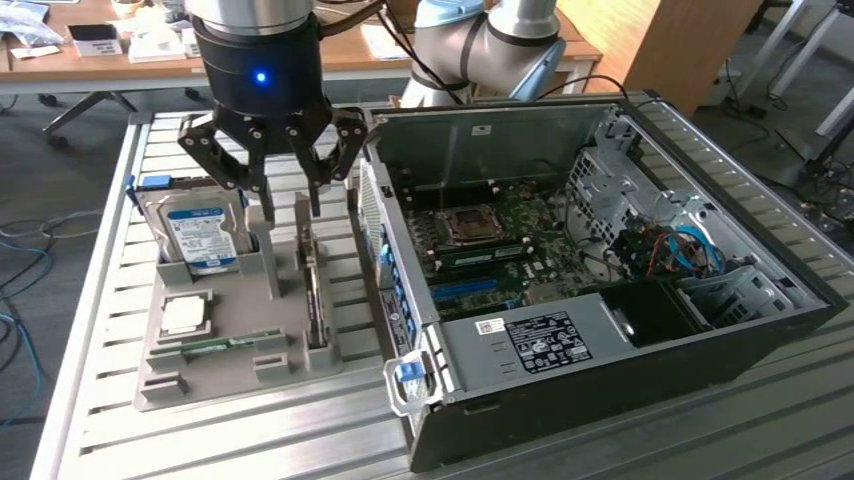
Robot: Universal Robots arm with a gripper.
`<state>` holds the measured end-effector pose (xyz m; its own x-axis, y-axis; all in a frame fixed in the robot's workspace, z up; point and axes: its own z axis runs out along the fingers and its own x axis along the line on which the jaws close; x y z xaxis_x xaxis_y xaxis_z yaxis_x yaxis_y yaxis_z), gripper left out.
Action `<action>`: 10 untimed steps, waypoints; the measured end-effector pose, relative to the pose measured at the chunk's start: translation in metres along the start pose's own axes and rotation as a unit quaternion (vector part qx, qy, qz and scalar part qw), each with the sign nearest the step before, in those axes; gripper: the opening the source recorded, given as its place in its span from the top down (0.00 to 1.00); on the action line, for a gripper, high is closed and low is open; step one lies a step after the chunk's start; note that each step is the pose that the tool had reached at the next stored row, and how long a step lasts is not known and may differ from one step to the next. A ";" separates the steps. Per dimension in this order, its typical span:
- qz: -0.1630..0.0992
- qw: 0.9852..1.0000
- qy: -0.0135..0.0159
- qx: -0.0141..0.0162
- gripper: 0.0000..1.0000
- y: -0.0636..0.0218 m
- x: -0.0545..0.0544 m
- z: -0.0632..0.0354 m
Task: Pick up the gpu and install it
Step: 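Pick up the gpu and move the gpu toward the slot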
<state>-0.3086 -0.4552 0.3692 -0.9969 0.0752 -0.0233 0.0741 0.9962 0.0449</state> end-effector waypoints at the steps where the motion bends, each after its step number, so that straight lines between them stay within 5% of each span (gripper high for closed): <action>1: 0.000 1.000 0.000 0.000 0.53 0.0000 0.000 0.0004; 10: 0.000 1.000 0.000 0.000 0.53 0.0000 0.000 0.0016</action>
<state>-0.3086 -0.4552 0.3676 -0.9969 0.0753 -0.0236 0.0741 0.9962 0.0452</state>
